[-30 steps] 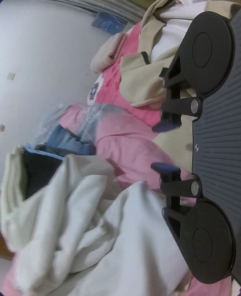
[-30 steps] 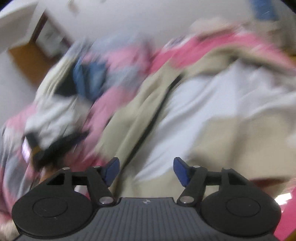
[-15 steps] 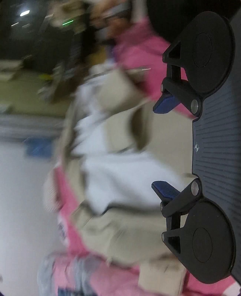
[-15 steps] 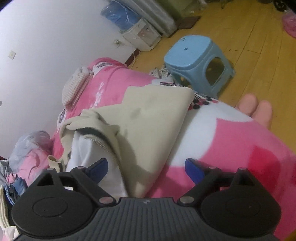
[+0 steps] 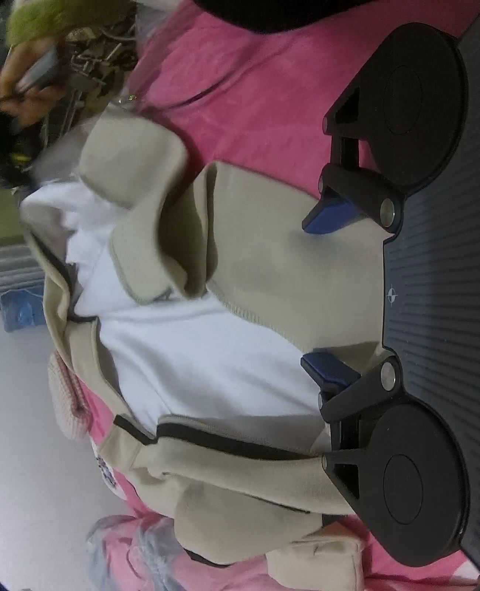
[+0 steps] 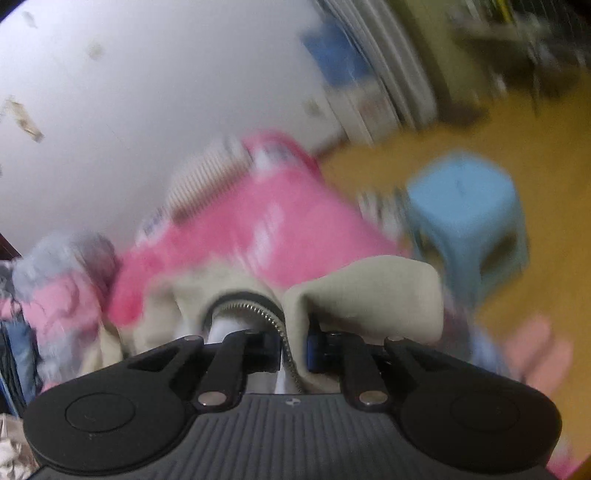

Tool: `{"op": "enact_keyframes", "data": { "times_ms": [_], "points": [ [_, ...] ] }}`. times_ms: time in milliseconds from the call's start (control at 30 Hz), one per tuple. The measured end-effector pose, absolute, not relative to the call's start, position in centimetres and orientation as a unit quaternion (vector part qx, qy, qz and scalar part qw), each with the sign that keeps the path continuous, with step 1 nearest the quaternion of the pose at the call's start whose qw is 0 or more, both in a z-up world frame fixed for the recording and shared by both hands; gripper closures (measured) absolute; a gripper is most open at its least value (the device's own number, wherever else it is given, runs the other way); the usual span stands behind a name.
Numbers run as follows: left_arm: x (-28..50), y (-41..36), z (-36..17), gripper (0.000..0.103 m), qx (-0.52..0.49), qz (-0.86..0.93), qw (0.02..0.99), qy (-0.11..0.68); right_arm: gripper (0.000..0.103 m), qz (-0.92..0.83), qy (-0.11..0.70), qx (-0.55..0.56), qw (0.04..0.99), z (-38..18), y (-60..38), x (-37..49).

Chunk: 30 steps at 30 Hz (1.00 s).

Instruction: Fold clothes

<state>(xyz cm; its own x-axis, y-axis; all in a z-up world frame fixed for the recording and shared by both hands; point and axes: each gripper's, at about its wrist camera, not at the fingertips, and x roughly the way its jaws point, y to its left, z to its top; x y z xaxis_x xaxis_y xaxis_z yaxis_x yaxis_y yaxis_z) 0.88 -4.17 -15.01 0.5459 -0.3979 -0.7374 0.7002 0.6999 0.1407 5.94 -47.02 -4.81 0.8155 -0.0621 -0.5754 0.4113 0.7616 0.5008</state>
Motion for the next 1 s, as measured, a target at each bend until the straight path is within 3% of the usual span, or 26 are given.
{"op": "enact_keyframes", "data": {
  "times_ms": [67,200,333,433,500,600,800,1000],
  "points": [
    [1.0,-4.0,-15.1,0.033,0.218,-0.322,0.853,0.349,0.09,-0.134,0.222,0.302,0.917,-2.2,-47.7,7.4],
    [1.4,-3.7,-15.3,0.034,0.222,-0.322,0.853,0.345,0.09,-0.158,0.196,0.305,0.919,-2.2,-50.0,10.4],
    [1.6,-3.8,-15.4,0.034,0.224,-0.323,0.854,0.341,0.085,-0.191,0.265,0.382,0.865,-7.7,-53.2,11.2],
    [1.6,-3.9,-15.4,0.035,0.228,-0.325,0.853,0.339,0.07,-0.207,0.276,0.435,0.832,-10.5,-54.8,9.1],
    [1.4,-4.0,-15.3,0.035,0.234,-0.33,0.851,0.336,0.053,-0.201,0.25,0.463,0.826,-10.9,-55.2,6.5],
    [1.1,-4.1,-15.3,0.033,0.253,-0.336,0.847,0.323,0.045,-0.193,0.227,0.498,0.815,-10.4,-55.5,2.6],
    [0.5,-3.9,-15.1,0.034,0.26,-0.324,0.851,0.321,0.042,-0.095,0.226,0.611,0.752,-10.5,-53.2,-3.9],
    [-0.7,-2.2,-13.5,0.034,0.178,-0.312,0.864,0.352,0.036,0.01,0.273,0.708,0.652,-13.3,-46.1,-6.5]
  ]
}}
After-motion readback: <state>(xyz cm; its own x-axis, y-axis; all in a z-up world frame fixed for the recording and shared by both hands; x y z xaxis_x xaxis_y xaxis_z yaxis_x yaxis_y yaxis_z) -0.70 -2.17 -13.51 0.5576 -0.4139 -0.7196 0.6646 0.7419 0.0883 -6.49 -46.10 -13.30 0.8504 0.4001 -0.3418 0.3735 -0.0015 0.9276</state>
